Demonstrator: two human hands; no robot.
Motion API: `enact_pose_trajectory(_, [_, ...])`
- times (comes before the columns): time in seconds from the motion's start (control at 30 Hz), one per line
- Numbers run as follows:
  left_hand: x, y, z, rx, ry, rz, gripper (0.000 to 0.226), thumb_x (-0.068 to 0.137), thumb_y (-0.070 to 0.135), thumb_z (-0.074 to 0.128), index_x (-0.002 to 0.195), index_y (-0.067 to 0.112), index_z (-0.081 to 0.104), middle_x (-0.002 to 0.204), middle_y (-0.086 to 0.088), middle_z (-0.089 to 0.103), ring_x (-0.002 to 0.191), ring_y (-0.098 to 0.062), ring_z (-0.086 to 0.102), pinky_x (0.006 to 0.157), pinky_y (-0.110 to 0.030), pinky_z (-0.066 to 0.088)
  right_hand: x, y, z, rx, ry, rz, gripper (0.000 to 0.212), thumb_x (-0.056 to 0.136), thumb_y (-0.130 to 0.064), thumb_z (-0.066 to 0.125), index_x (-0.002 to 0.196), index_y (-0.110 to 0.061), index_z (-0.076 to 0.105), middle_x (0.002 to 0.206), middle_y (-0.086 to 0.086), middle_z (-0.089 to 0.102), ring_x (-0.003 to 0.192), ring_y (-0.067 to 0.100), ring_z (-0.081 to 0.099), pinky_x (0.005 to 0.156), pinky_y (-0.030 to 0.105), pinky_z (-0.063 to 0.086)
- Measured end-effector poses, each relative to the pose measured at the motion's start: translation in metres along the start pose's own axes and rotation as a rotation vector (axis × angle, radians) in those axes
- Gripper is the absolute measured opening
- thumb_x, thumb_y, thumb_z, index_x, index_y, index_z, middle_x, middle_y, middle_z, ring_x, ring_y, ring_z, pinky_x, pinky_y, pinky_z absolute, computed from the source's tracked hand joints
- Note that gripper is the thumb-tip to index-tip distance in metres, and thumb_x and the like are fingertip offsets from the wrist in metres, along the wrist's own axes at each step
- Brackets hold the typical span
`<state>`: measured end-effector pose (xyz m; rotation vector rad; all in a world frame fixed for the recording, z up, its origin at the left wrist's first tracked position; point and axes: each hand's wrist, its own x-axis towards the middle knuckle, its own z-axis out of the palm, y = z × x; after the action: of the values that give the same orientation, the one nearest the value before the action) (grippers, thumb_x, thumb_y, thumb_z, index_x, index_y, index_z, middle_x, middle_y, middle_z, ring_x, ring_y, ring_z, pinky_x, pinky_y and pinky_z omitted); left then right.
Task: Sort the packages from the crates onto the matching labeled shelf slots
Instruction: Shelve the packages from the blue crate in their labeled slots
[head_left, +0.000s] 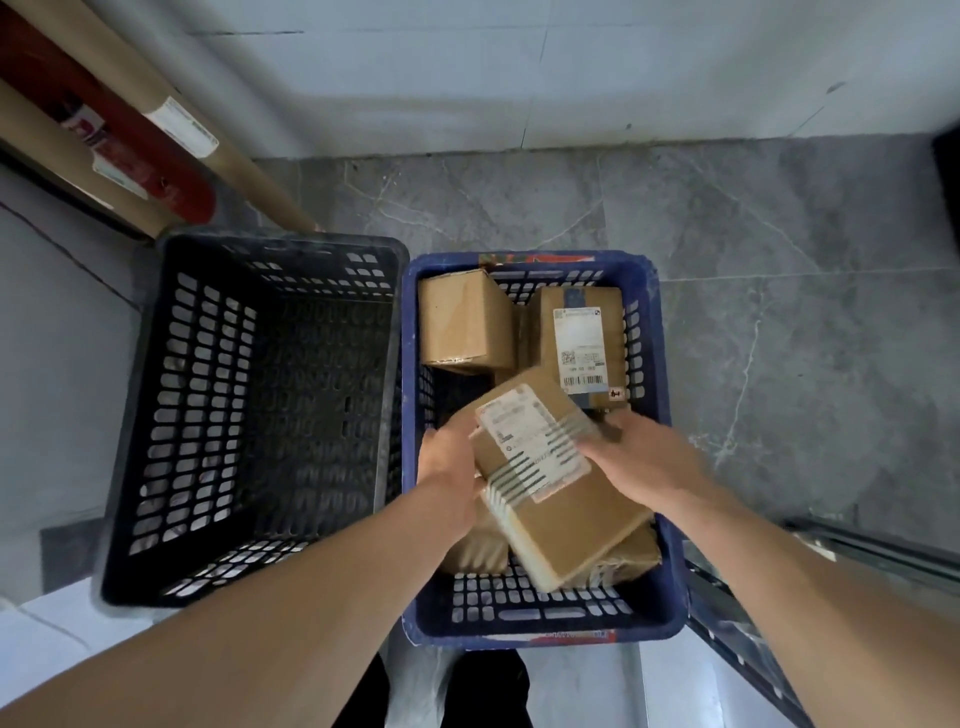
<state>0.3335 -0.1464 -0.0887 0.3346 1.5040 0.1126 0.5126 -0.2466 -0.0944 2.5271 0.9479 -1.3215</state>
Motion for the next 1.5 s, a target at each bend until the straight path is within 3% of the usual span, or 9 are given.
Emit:
enact_pose_trajectory(0.17, [-0.009, 0.019, 0.001, 0.150, -0.072, 0.017, 0.032, 0.100, 0.036, 0.050, 0.111, 0.017, 0.073, 0.095, -0.003, 0.078, 0.098, -0.025, 0.071, 0.099, -0.048, 0.054, -0.005, -0.010, 0.021, 0.310, -0.004, 0.099, 0.056, 0.102, -0.067, 0.036, 0.110, -0.022, 0.068, 0.103, -0.008, 0.073, 0.084, 0.008, 0.067, 0.070, 0.029, 0.052])
enact_pose_trajectory(0.4, [-0.014, 0.002, -0.018, 0.179, -0.066, -0.204, 0.066, 0.095, 0.073, 0.038, 0.107, 0.015, 0.068, 0.091, -0.012, 0.077, 0.092, -0.030, 0.069, 0.072, -0.041, 0.054, -0.021, -0.025, 0.038, 0.563, -0.029, 0.259, 0.056, 0.105, -0.059, 0.041, 0.134, -0.012, 0.048, 0.107, -0.002, 0.063, 0.092, 0.016, 0.060, 0.078, 0.033, 0.042])
enact_pose_trajectory(0.47, [-0.019, 0.001, -0.022, 0.185, -0.028, -0.222, 0.073, 0.090, 0.080, 0.036, 0.114, 0.019, 0.068, 0.100, -0.012, 0.076, 0.095, -0.030, 0.069, 0.068, -0.042, 0.052, -0.028, -0.025, 0.044, 0.571, -0.027, 0.290, 0.070, 0.100, -0.070, 0.036, 0.138, -0.013, 0.052, 0.127, 0.005, 0.065, 0.113, 0.026, 0.062, 0.097, 0.040, 0.046])
enact_pose_trajectory(0.57, [-0.035, 0.012, -0.023, 0.218, -0.061, -0.216, 0.078, 0.089, 0.084, 0.027, 0.106, 0.024, 0.074, 0.094, -0.009, 0.078, 0.093, -0.029, 0.069, 0.063, -0.040, 0.047, -0.042, -0.034, 0.040, 0.642, -0.011, 0.290, 0.085, 0.087, -0.086, 0.024, 0.122, -0.022, 0.068, 0.121, -0.001, 0.072, 0.108, 0.023, 0.067, 0.102, 0.045, 0.048])
enact_pose_trajectory(0.87, [-0.124, 0.091, -0.013, 0.267, -0.154, -0.057, 0.078, 0.089, 0.085, 0.018, 0.101, 0.030, 0.072, 0.096, -0.007, 0.078, 0.096, -0.029, 0.068, 0.076, -0.045, 0.047, -0.099, -0.091, -0.041, 0.764, 0.192, 0.203, 0.065, 0.104, -0.066, 0.028, 0.135, -0.023, 0.065, 0.131, -0.003, 0.070, 0.119, 0.025, 0.066, 0.099, 0.037, 0.047])
enact_pose_trajectory(1.1, [-0.219, 0.155, -0.013, 0.281, -0.218, 0.079, 0.070, 0.092, 0.082, 0.017, 0.095, 0.032, 0.066, 0.095, -0.006, 0.069, 0.086, -0.026, 0.062, 0.064, -0.040, 0.043, -0.157, -0.131, -0.120, 0.835, 0.325, 0.060, 0.032, 0.104, -0.064, 0.029, 0.116, -0.051, 0.055, 0.103, -0.015, 0.071, 0.075, 0.000, 0.067, 0.065, 0.018, 0.044])
enact_pose_trajectory(1.23, [-0.275, 0.187, -0.015, 0.286, -0.280, 0.164, 0.074, 0.092, 0.081, 0.013, 0.094, 0.028, 0.064, 0.095, -0.007, 0.067, 0.087, -0.026, 0.059, 0.085, -0.045, 0.042, -0.196, -0.156, -0.164, 0.837, 0.382, 0.040, 0.072, 0.090, -0.083, 0.023, 0.119, -0.033, 0.065, 0.103, -0.009, 0.076, 0.089, 0.013, 0.072, 0.086, 0.038, 0.053])
enact_pose_trajectory(1.37, [-0.332, 0.217, -0.019, 0.288, -0.343, 0.224, 0.070, 0.092, 0.081, 0.014, 0.088, 0.031, 0.062, 0.093, -0.008, 0.066, 0.088, -0.028, 0.059, 0.089, -0.047, 0.040, -0.244, -0.180, -0.214, 0.841, 0.429, 0.017, 0.062, 0.104, -0.067, 0.024, 0.088, -0.024, 0.065, 0.087, -0.004, 0.070, 0.075, 0.010, 0.061, 0.076, 0.032, 0.043])
enact_pose_trajectory(1.5, [-0.390, 0.245, -0.023, 0.248, -0.409, 0.274, 0.069, 0.093, 0.079, 0.017, 0.089, 0.029, 0.064, 0.090, -0.007, 0.071, 0.087, -0.029, 0.062, 0.083, -0.046, 0.042, -0.290, -0.198, -0.260, 0.889, 0.527, -0.026, 0.067, 0.106, -0.065, 0.021, 0.084, -0.021, 0.067, 0.081, 0.000, 0.074, 0.076, 0.017, 0.071, 0.070, 0.034, 0.051])
